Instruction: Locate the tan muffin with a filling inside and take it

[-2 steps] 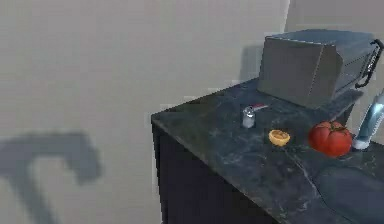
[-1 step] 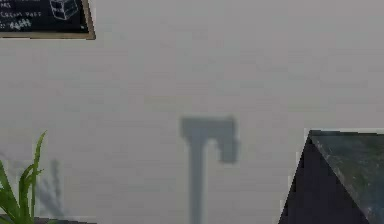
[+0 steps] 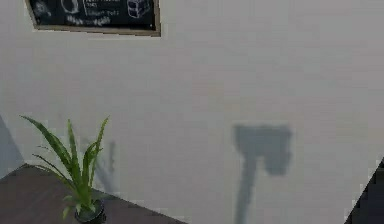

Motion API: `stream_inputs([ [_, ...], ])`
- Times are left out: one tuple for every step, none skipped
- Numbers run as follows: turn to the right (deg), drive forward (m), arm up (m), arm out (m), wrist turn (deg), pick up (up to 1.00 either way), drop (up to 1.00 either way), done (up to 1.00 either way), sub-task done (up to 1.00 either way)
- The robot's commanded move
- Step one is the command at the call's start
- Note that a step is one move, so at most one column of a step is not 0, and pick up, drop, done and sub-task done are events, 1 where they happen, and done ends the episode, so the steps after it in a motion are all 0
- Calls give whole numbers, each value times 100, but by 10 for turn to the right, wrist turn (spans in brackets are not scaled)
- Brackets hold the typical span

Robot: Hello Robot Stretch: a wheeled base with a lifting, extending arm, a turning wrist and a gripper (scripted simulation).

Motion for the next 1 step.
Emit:
stream_inputs([
  [-30,0,0,0,0,0,0,0,0],
])
